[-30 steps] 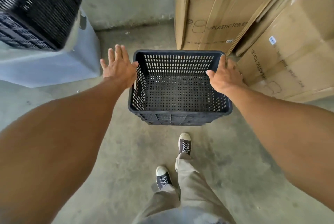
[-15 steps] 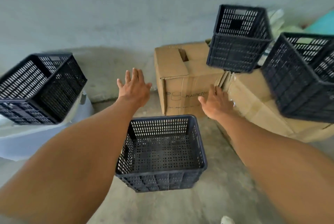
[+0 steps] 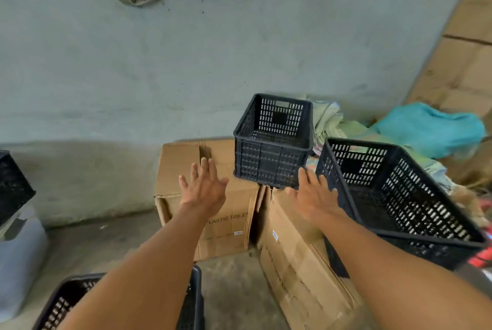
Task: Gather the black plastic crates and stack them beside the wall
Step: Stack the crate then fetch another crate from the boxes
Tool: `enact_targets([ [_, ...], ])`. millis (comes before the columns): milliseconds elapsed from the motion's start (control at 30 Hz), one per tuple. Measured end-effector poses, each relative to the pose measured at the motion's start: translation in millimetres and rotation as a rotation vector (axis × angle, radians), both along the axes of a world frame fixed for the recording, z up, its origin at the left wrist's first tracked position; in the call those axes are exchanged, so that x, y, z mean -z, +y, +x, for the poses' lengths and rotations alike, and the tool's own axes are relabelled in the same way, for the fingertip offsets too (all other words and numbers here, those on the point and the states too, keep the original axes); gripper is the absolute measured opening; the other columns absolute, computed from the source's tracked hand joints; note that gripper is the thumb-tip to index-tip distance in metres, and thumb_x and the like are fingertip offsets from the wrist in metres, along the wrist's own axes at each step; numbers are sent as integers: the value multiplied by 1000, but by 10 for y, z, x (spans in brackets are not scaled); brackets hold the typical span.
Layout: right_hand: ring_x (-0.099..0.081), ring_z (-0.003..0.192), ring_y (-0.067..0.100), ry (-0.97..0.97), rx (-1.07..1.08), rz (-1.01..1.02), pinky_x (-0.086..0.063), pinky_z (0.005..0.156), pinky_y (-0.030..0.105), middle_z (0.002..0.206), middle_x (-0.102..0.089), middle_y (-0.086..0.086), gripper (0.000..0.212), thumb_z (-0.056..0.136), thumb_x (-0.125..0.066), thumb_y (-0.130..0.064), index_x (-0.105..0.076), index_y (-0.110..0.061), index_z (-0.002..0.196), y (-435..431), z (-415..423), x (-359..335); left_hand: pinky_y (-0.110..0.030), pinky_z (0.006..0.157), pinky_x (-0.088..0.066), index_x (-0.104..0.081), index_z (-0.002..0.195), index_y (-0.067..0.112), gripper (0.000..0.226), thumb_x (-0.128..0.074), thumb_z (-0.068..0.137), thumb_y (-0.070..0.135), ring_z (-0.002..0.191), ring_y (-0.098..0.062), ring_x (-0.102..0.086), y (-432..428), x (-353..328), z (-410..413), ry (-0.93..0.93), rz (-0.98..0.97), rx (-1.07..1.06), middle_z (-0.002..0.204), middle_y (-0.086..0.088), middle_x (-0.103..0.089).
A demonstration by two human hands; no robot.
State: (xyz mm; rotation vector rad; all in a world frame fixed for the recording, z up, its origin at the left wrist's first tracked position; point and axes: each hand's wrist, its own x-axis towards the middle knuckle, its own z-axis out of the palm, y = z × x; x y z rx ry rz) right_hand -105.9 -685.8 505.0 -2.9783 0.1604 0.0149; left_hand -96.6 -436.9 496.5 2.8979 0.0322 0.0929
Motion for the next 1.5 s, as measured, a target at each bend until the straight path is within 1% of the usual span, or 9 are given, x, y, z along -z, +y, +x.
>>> enact_targets([
  [200,-10,148,32,-32,31,31,-19,113,61,163,-9,0,70,97,-30,-57,-8,-24,155,-479,801,-88,-63,113,-11,-6,155,10,66,-21,102,47,148,-34,-2,-406,-188,861,-46,35,13,163,-9,-1],
  [300,-8,148,33,-25,49,30,-18,114,61,163,-7,0,71,97,-29,-58,-6,-25,155,-582,1252,-18,-61,115,-9,-1,155,9,68,-19,102,47,148,-34,0,-557,-238,1408,-61,40,33,163,-9,2],
  [500,-11,147,34,-43,96,44,-22,112,59,163,-8,3,71,97,-26,-58,-7,-22,155,-551,2373,-95,-60,116,-9,3,155,9,68,-18,103,47,149,-33,1,-662,-437,2669,-79,79,134,163,-9,6],
  [800,-5,148,37,8,209,138,-18,114,61,164,-2,4,72,98,-22,-59,-3,-21,156,-523,3636,-263,-60,115,-11,1,155,9,66,-24,103,42,149,-32,-1,-826,-688,4114,-76,145,230,163,-9,4],
  [967,-6,147,42,31,222,132,-17,113,64,163,-3,6,73,98,-22,-59,-4,-20,156,-541,4028,-218,-60,116,-11,0,155,10,66,-24,103,43,149,-31,0,-892,-677,4531,-83,151,250,163,-9,4],
  [1133,-7,146,43,72,324,149,-17,110,66,163,-4,5,73,97,-22,-61,-6,-21,156,-610,4279,-96,-61,114,-10,-1,155,9,66,-23,103,44,149,-32,-1,-989,-587,4904,-52,186,316,163,-10,3],
  [1233,-7,145,44,98,399,150,-17,108,67,163,-6,6,73,97,-22,-61,-7,-20,156,-655,4344,-59,-63,114,-12,-5,155,10,64,-29,103,39,148,-33,-3,-1123,-580,5155,-53,239,394,163,-11,2],
  [1367,-9,145,44,79,556,167,-17,109,69,163,-7,7,73,97,-24,-60,-10,-19,155,-697,4333,46,-61,115,-12,-3,155,10,65,-26,103,41,149,-31,-3,-1376,-576,5549,-55,236,540,163,-9,0],
  [1500,-6,145,46,59,787,211,-14,109,70,163,1,7,75,97,-25,-60,-6,-18,155,-589,4379,123,-62,114,-15,-9,154,8,64,-26,103,42,148,-31,-9,-1500,-531,5970,-115,258,725,162,-10,-6],
])
